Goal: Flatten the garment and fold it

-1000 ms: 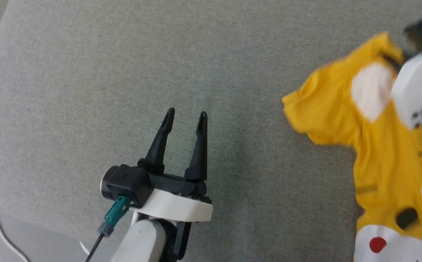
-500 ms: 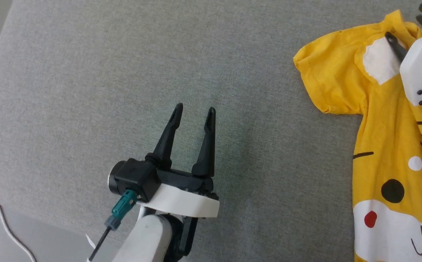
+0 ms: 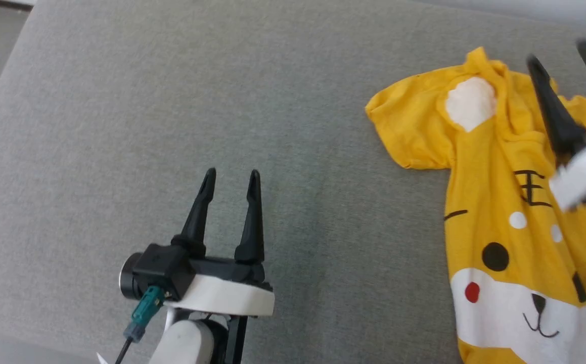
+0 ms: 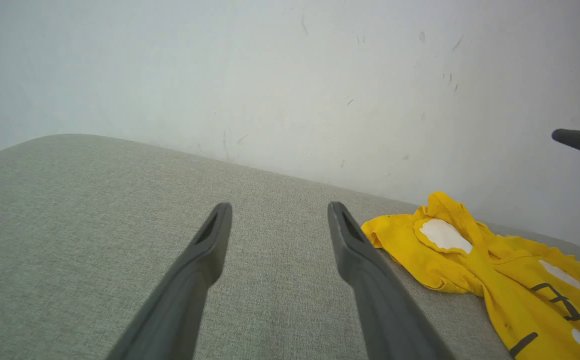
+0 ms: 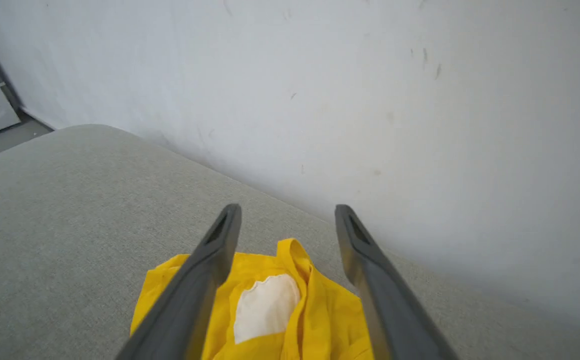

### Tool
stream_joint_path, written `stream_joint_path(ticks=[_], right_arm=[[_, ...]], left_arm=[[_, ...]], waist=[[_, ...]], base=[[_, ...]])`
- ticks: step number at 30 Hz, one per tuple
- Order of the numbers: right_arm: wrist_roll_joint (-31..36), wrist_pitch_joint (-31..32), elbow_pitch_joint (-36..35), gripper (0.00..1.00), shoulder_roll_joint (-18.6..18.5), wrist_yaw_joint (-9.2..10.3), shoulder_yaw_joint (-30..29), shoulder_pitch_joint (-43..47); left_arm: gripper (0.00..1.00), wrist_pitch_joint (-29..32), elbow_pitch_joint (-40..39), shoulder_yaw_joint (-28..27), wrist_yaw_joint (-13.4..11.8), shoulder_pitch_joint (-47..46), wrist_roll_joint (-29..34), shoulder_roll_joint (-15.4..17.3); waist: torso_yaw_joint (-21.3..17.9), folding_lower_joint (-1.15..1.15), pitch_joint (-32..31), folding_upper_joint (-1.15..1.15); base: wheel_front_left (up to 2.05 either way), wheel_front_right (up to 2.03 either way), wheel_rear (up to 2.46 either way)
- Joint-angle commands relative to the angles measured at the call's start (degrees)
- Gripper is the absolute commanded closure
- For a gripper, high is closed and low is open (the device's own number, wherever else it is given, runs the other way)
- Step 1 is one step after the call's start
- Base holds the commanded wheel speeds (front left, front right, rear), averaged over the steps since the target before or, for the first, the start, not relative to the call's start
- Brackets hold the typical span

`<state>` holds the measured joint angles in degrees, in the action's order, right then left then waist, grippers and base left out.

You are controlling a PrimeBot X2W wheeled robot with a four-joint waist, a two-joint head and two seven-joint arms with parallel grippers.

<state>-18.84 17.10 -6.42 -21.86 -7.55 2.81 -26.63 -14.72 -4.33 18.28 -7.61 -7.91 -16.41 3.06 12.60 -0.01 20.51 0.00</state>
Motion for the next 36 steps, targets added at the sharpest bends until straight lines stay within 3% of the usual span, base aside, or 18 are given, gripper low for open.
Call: stream_joint_path(ticks=[1, 6, 9, 14, 20, 28, 33, 36], right_arm=[[1.2, -0.7, -1.7, 0.0, 1.8, 0.06, -1.9, 3.3], [8.6, -5.9, -13.2, 0.0, 14.5, 0.06, -14.2, 21.7], [11.2, -10.6, -16.6, 0.0, 18.5, 0.06, -17.3, 30.1], [4.1, -17.0, -11.8, 0.0, 18.9, 0.06, -18.7, 36.4], [4.1, -20.3, -9.1, 0.0, 19.0, 0.06, -16.8, 34.2], [5.6, -18.8, -12.2, 0.0, 19.0, 0.06, -16.5, 31.3], [5.7, -17.5, -14.5, 0.0, 19.0, 0.06, -16.6, 30.0], [5.5, -16.9, -15.2, 0.0, 19.0, 0.06, -16.3, 29.3]], left_arm=[[0.0, -0.3, -0.3, -0.3, 0.3, 0.8, 0.6, 0.0], [0.0, -0.3, -1.1, -1.8, 0.8, 3.5, 1.3, 0.3], [0.0, -0.3, -2.2, -3.2, 0.7, 5.8, 1.5, 0.5], [0.0, -0.3, -3.5, -4.8, 0.7, 9.4, 2.2, 1.0], [0.0, 2.1, -3.3, -3.9, 2.2, 4.6, 4.3, 3.0], [0.0, 21.9, 3.8, 0.0, 8.7, -19.2, 7.2, 7.1], [0.0, 32.6, 11.9, 1.7, 10.6, -30.7, 6.4, 5.2], [0.0, 34.9, 16.4, 1.9, 11.1, -34.6, 5.0, 3.8]], waist=[[-2.6, 0.01, -2.5, 0.0], [-4.4, 0.01, -3.4, 0.0], [-6.2, 0.01, -3.7, 0.0], [-9.0, 0.01, -3.7, 0.0], [-10.3, 0.01, -2.7, 0.0], [-10.6, 0.01, 3.0, 0.0], [-11.0, 0.01, 6.4, 0.0], [-11.6, 0.01, 8.0, 0.0]], base=[[0.0, 0.0, 0.0], [0.0, 0.0, 0.0], [0.0, 0.0, 0.0], [0.0, 0.0, 0.0], [0.0, 0.0, 0.0], [0.0, 0.0, 0.0], [0.0, 0.0, 0.0], [0.0, 0.0, 0.0]])
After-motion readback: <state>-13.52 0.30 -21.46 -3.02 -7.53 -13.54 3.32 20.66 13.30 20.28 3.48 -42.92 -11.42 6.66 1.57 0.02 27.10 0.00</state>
